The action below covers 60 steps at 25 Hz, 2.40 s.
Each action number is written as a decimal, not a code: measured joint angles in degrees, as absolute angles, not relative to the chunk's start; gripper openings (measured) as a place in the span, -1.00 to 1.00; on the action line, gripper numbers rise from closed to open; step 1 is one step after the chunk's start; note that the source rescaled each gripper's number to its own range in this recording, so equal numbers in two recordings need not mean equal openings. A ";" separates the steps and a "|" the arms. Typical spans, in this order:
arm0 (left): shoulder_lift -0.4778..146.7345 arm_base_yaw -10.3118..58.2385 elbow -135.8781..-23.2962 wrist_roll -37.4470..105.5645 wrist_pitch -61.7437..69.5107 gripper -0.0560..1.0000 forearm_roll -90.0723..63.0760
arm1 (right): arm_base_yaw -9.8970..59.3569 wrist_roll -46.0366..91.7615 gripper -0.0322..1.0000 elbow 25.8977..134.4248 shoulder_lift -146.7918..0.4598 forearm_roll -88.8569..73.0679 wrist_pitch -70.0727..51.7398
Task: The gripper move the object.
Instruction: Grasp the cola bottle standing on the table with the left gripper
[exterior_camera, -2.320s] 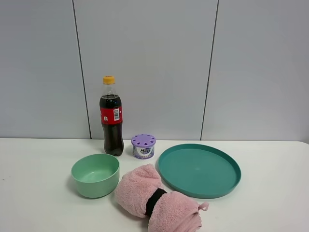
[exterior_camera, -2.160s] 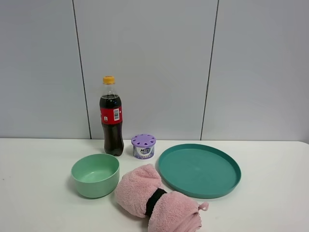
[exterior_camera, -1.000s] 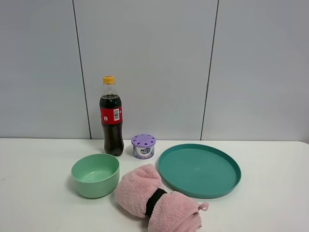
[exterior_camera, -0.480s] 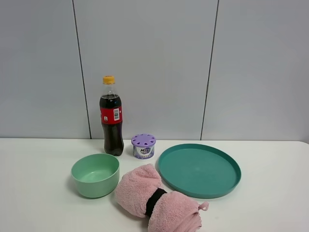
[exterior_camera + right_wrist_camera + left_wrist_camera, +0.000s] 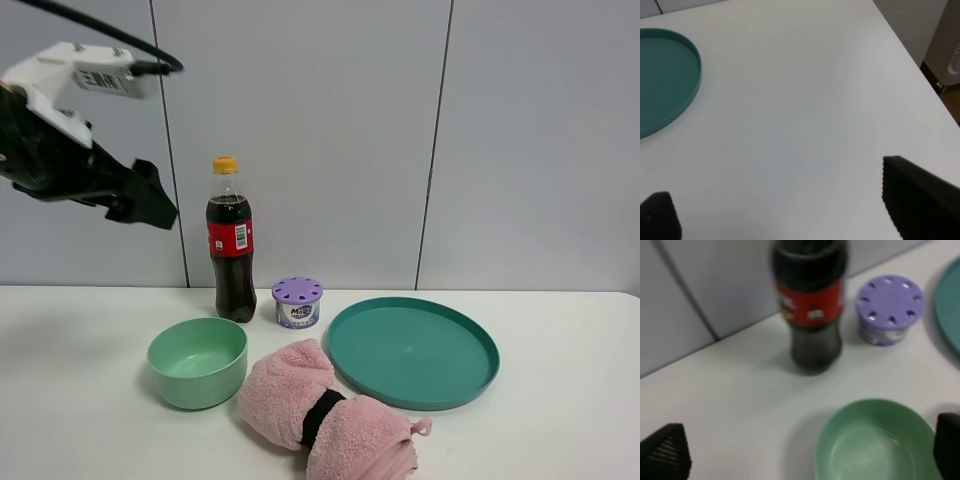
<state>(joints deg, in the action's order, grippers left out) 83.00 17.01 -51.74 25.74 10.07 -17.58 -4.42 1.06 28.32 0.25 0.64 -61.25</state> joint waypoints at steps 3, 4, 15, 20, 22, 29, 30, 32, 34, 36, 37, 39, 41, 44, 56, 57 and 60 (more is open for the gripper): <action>87.43 18.38 -51.74 26.33 5.89 1.00 -16.65 | -4.42 1.06 1.00 28.32 0.25 0.64 -61.25; 88.32 18.56 -51.74 25.86 4.08 1.00 -15.48 | -4.42 1.06 1.00 28.32 0.25 0.64 -61.25; 94.28 16.10 -51.67 -13.98 -15.57 1.00 19.38 | -4.42 1.06 1.00 28.32 0.25 0.59 -61.25; 97.30 15.40 -50.92 -29.20 -23.18 1.00 37.70 | -4.42 1.06 1.00 28.32 0.25 0.59 -61.25; 98.91 14.38 -50.92 -35.05 -28.73 1.00 42.69 | -4.42 1.06 1.00 28.32 0.25 0.59 -61.25; 103.90 10.46 -51.05 -39.50 -36.27 1.00 48.38 | -4.42 1.06 1.00 28.32 0.25 0.59 -61.25; 104.66 10.18 -51.20 -38.58 -36.43 1.00 48.50 | -4.42 1.06 1.00 28.32 0.25 0.59 -61.25; 106.48 9.81 -51.94 -37.58 -36.80 1.00 48.61 | -4.42 1.06 1.00 28.32 0.25 0.59 -61.25; 108.22 9.75 -52.92 -37.19 -36.87 1.00 48.56 | -4.42 1.06 1.00 28.32 0.25 0.59 -61.25; 109.84 9.75 -54.21 -37.12 -37.07 1.00 48.51 | -4.42 1.06 1.00 28.32 0.25 0.59 -61.25; 110.62 9.75 -55.03 -37.19 -37.17 1.00 48.50 | -4.42 1.06 1.00 28.32 0.25 0.59 -61.25; 112.01 9.75 -56.62 -37.32 -37.28 1.00 48.45 | -4.42 1.06 1.00 28.32 0.25 0.59 -61.25; 113.03 9.75 -57.87 -37.87 -37.28 1.00 48.45 | -4.42 1.06 1.00 28.32 0.25 0.59 -61.25; 114.10 9.75 -59.60 -39.08 -37.28 1.00 48.45 | -4.42 1.06 1.00 28.32 0.25 0.59 -61.25; 117.33 10.29 -64.06 -38.55 -36.33 1.00 42.96 | -4.42 1.06 1.00 28.32 0.25 0.59 -61.25; 117.88 10.63 -64.52 -38.22 -36.27 1.00 42.30 | -4.42 1.06 1.00 28.32 0.25 0.59 -61.25; 119.59 11.56 -66.29 -37.25 -36.20 1.00 41.51 | -4.42 1.06 1.00 28.32 0.25 0.59 -61.25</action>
<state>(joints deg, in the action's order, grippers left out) 119.59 11.56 -66.29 -37.25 -36.20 41.51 -4.42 1.06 28.32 0.25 0.59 -61.25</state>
